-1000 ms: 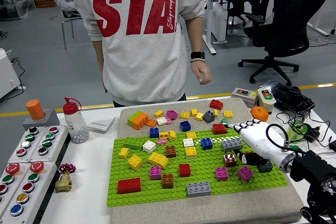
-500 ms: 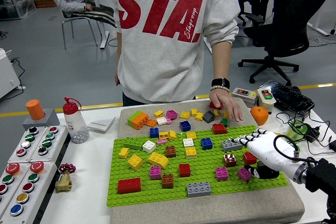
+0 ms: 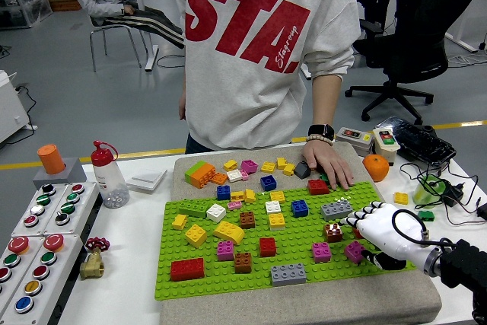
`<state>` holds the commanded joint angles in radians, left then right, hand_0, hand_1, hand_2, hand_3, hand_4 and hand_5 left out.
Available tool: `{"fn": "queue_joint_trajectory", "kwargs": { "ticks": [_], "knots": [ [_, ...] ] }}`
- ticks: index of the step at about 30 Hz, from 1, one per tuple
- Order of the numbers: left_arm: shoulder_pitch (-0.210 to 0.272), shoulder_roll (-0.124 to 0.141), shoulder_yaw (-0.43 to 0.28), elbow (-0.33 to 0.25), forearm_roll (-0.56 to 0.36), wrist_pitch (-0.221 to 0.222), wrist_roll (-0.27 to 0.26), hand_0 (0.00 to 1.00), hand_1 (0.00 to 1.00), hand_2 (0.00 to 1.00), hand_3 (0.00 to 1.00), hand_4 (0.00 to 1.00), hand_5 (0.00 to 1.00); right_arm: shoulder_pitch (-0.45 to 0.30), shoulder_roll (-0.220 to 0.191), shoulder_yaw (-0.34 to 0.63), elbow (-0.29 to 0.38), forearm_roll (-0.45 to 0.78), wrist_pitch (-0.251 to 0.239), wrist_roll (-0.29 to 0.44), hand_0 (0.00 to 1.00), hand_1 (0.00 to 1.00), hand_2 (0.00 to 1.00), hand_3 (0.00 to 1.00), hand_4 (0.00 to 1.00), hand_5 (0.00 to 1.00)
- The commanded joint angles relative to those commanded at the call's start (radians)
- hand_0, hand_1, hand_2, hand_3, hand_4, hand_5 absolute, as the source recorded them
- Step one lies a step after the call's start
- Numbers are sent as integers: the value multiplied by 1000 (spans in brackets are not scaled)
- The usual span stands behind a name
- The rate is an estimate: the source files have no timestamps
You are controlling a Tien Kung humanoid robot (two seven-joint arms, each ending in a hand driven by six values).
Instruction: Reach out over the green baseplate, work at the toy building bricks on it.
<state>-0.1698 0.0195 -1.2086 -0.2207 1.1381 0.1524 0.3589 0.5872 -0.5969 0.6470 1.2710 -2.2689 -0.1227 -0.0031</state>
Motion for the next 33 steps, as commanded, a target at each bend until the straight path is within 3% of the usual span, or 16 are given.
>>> {"fn": "queue_joint_trajectory", "kwargs": {
  "ticks": [12,15,33],
  "knots": [
    [-6,0,5,0,-6,-1,0,663,618,620,484,372,998,31,8,-39,-35,0,-15,9,749,756,782,776,671,134],
    [-7,0,5,0,-6,-1,0,663,617,620,483,372,998,35,8,-42,-39,0,-13,9,749,758,777,760,668,95],
    [1,-3,4,-2,0,-3,8,663,617,621,485,373,998,29,-6,-55,0,0,9,14,739,751,775,752,652,76]
  ]
}}
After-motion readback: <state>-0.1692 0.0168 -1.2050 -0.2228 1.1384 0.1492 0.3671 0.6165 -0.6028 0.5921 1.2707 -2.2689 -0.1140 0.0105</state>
